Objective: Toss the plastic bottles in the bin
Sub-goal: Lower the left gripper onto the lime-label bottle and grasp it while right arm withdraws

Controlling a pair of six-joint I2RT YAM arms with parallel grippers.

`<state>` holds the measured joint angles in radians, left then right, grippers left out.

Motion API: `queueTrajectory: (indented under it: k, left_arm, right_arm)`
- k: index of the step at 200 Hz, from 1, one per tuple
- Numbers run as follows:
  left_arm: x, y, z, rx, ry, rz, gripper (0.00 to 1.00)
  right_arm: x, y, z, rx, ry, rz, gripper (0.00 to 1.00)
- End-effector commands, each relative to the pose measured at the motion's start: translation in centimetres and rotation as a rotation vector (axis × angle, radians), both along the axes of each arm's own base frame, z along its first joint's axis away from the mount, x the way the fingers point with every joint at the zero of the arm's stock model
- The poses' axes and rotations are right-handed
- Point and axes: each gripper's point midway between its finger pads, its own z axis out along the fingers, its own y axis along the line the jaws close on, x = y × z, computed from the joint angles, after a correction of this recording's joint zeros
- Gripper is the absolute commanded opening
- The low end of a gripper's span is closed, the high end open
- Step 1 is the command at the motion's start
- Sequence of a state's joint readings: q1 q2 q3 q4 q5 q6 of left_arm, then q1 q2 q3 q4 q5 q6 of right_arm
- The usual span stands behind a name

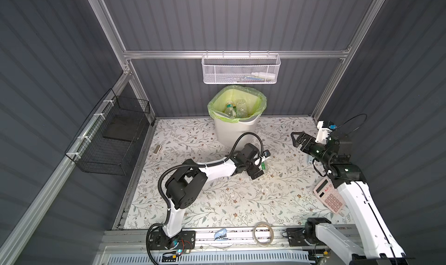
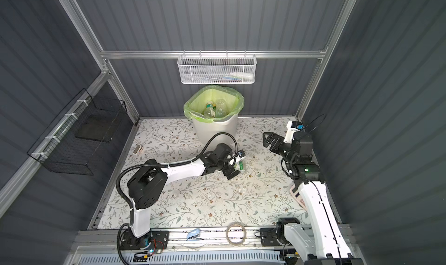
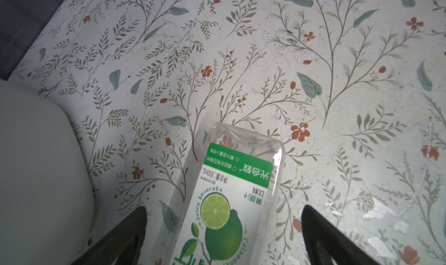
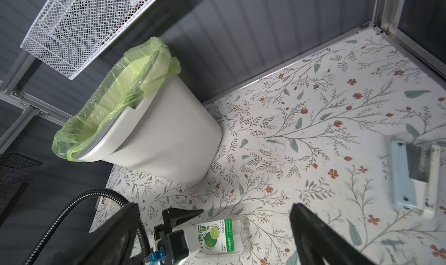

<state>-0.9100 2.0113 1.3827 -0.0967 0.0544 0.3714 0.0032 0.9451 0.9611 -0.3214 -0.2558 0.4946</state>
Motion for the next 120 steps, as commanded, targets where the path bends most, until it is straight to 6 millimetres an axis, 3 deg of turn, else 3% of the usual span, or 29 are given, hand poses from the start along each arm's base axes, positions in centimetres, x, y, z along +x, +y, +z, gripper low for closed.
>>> queueTrajectory:
  k: [1, 57, 120]
  left_arm:
    - [-1.1, -0.7, -1.3, 0.065, 0.056, -0.096, 1.00]
    - [-1.5, -0.8, -3.1, 0.124, 0.096, -0.151, 0.99]
    - [-1.4, -0.6, -4.1, 0.153, 0.111, -0.155, 0.84]
  right_arm:
    - [-0.1, 0.2, 0.1, 0.023, -0.010, 0.017, 0.99]
    - [0.0, 0.1, -0.8, 0.041, 0.003, 0.015, 0.99]
    - [0.0, 0.1, -1.9, 0.066, 0.022, 0.010, 0.99]
